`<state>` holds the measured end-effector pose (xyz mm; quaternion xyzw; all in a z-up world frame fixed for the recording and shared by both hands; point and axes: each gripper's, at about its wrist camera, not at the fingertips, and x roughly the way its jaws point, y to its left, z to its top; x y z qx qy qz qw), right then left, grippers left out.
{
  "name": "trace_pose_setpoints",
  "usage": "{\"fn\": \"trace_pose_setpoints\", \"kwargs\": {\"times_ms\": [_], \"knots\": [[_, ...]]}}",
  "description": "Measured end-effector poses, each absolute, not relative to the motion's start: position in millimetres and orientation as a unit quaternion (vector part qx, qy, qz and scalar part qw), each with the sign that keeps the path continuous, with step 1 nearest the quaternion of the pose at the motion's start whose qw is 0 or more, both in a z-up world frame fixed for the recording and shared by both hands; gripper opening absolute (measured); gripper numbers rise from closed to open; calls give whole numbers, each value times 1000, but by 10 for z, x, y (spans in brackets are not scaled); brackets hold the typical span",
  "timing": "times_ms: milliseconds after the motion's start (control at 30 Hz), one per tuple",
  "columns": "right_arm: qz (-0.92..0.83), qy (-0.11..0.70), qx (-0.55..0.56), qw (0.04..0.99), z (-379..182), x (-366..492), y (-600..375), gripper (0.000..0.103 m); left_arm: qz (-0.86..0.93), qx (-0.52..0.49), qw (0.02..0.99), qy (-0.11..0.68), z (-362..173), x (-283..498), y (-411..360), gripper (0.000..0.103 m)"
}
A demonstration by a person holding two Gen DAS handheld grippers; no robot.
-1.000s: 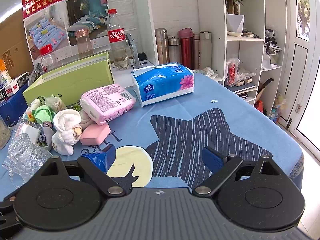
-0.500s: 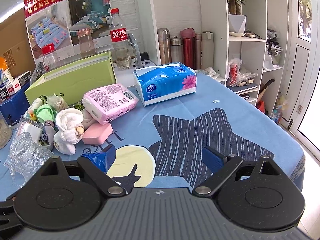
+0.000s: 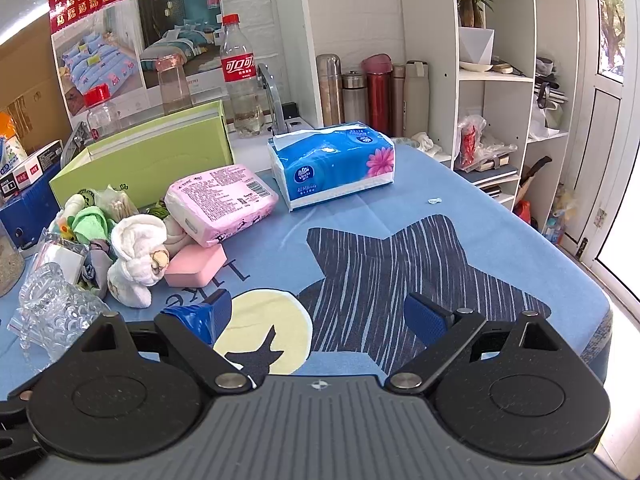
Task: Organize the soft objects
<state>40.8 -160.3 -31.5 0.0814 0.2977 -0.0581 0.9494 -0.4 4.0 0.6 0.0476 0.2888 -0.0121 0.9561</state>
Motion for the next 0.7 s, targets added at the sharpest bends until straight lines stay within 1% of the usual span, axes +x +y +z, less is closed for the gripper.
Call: {"fn": "trace_pose_setpoints", "kwargs": {"times_ms": [200, 300, 500, 600, 700], "knots": [[-57, 301, 79, 949, -331, 423, -1591, 80, -15, 45, 955, 291, 13, -1, 47, 103], [-56, 300, 79, 949, -331, 424, -1593, 80, -19, 30, 959, 280, 138, -67, 147, 103], [-62, 303, 88, 947, -320, 511, -1651, 80, 38, 7, 977, 211, 654, -120, 723, 102], [-67, 310, 93, 944, -312, 625, -1674, 80, 71, 13, 974, 213, 776, 70, 1081, 102], [-64, 315, 96, 942, -299, 756, -1680, 80, 114, 6, 963, 242, 736, 367, 1444, 102]]}}
